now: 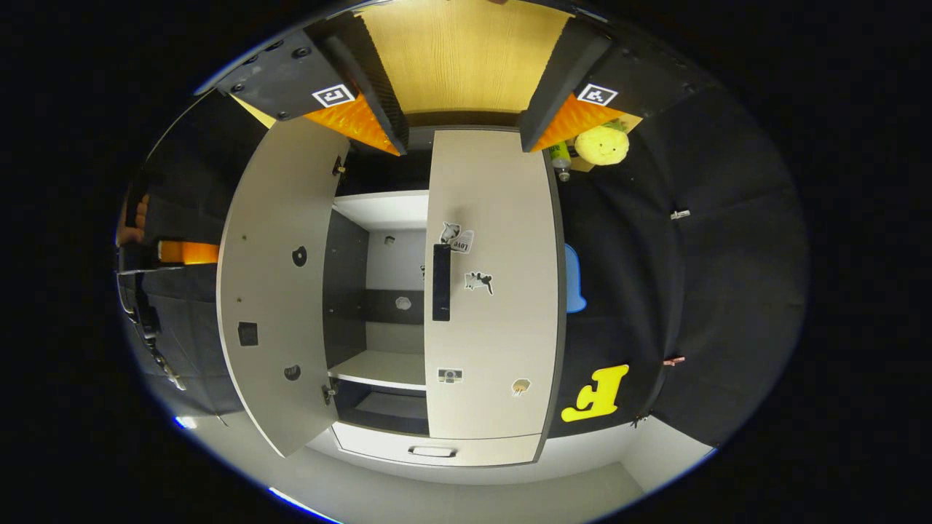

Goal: Open the right door of the double-door shoe cabinet with the right hand, and open the left door with the left hand.

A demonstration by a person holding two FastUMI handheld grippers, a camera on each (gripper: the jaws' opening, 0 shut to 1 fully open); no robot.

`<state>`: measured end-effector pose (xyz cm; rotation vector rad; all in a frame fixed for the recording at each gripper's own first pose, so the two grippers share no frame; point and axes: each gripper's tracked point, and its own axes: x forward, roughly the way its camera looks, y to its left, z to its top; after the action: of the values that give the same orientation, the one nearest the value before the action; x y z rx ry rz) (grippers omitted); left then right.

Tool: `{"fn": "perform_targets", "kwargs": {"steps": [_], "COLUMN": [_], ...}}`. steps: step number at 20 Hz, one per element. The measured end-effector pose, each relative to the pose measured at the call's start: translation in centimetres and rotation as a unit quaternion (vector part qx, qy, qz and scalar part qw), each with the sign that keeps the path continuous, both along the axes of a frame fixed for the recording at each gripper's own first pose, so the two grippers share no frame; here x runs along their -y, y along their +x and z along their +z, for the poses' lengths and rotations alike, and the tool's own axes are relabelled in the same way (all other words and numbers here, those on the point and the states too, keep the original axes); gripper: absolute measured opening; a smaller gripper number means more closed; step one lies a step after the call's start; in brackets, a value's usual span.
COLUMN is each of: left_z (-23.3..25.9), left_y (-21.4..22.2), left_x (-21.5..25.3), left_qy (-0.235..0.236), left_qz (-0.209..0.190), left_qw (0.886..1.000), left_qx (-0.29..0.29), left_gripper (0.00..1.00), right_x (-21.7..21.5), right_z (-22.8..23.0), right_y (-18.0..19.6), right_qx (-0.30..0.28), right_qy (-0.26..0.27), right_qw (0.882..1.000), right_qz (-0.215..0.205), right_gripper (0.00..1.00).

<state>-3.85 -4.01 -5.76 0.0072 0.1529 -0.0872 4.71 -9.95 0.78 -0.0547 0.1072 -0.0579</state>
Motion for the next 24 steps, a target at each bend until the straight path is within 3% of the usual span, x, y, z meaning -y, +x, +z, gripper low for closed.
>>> {"fn": "perform_targets", "kwargs": {"steps": [3,7,12,17,18,20,21,22,24], "left_z": [-0.4,-0.4,0.9,2.8,3.3,4.4,4.9,5.3,6.5], "left_y": [1.9,4.6,8.0,10.7,11.2,12.3,13.0,13.6,15.0], "left_x": [-0.1,-0.4,-1.9,-4.2,-4.6,-5.1,-5.2,-5.1,-4.4], "left_qy": [-0.006,-0.018,-0.011,-0.034,-0.040,-0.040,-0.037,-0.039,-0.060], "left_qz": [-0.016,-0.042,-0.073,-0.085,-0.087,-0.083,-0.079,-0.074,-0.069], "left_qw": [1.000,0.999,0.997,0.996,0.995,0.995,0.995,0.996,0.995], "left_qx": [-0.006,-0.009,0.008,0.024,0.027,0.036,0.039,0.038,0.043], "left_gripper": [0.95,0.95,0.95,0.95,0.95,0.95,0.95,0.95,0.95], "right_x": [-1.1,-6.2,-14.7,-18.5,-18.8,-19.0,-19.1,-19.2,-19.6], "right_z": [-0.6,0.6,-1.2,-2.5,-2.5,-2.5,-2.7,-3.1,-4.2], "right_y": [-2.6,-3.4,-0.5,2.7,3.2,4.1,4.5,5.0,5.5], "right_qx": [-0.007,0.015,0.013,0.026,0.031,0.044,0.047,0.047,0.037], "right_qy": [0.004,0.024,0.041,0.045,0.047,0.044,0.041,0.038,0.036], "right_qw": [1.000,1.000,0.998,0.998,0.998,0.998,0.998,0.998,0.998], "right_qz": [-0.008,0.012,0.047,0.029,0.024,0.016,0.015,0.015,0.029], "right_gripper": [0.09,0.05,0.05,0.07,0.22,0.41,0.43,0.61,0.77]}}
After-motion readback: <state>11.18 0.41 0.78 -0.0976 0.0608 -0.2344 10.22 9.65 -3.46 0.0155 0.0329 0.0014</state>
